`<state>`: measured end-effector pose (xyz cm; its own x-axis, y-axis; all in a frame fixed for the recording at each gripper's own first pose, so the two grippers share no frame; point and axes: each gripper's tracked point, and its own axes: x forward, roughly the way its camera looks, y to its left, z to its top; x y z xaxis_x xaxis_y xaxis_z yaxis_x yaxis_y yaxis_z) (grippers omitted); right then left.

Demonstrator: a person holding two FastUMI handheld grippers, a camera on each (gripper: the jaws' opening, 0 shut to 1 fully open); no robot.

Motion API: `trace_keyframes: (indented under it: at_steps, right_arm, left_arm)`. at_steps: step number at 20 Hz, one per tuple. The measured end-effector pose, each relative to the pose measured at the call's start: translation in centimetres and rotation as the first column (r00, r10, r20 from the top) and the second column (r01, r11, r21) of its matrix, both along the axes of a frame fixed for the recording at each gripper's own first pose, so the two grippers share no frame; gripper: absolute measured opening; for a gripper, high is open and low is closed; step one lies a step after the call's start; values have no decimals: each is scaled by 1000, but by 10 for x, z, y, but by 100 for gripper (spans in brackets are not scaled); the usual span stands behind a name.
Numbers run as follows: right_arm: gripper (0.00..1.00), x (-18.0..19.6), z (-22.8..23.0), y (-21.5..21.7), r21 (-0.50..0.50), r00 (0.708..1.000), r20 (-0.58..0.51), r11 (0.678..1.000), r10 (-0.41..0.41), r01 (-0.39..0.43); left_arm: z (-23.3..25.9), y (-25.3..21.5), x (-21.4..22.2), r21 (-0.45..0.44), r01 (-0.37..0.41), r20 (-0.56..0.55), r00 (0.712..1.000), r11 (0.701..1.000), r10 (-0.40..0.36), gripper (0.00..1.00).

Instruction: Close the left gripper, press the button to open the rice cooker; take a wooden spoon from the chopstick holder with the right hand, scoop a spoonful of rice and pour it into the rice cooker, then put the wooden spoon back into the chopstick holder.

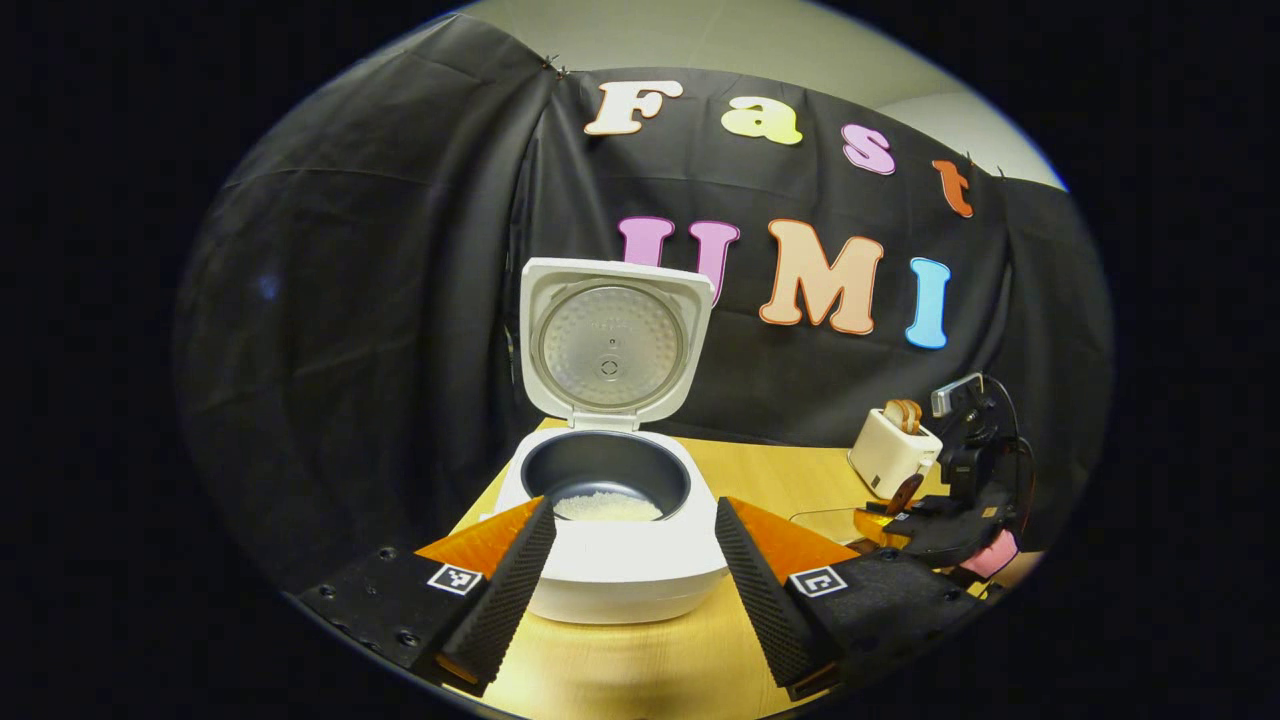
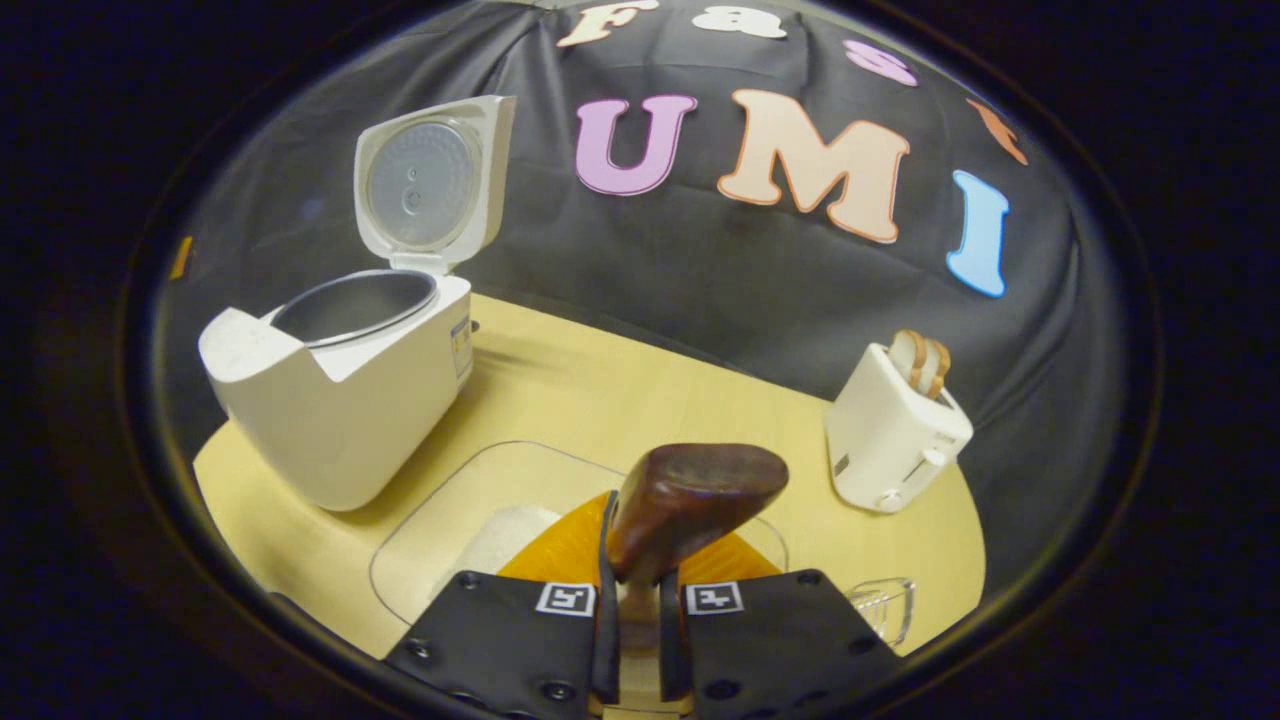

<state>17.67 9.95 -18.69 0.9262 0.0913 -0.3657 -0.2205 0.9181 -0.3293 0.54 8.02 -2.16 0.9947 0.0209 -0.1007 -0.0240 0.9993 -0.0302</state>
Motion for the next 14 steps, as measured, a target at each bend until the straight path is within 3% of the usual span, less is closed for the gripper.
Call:
trace_keyframes:
  at_steps: [4,8,11,14]
  right_arm:
    - [19,-5,-11,21,173,997,-73,984,-20,33]
    - [19,-7,-15,28,357,987,-146,928,-59,108]
    - [19,-9,-19,30,470,976,-204,867,-77,167]
    - [19,-8,-21,23,579,959,-262,778,-106,244]
  left_arm:
    - [1,6,4,1,0,1,1000,1000,0,95]
    - [-4,14,4,-16,-3,-5,1000,1000,3,95]
    - [-5,15,6,-27,2,-7,1000,1000,-2,95]
    - [-4,16,8,-32,9,-2,1000,999,-9,95]
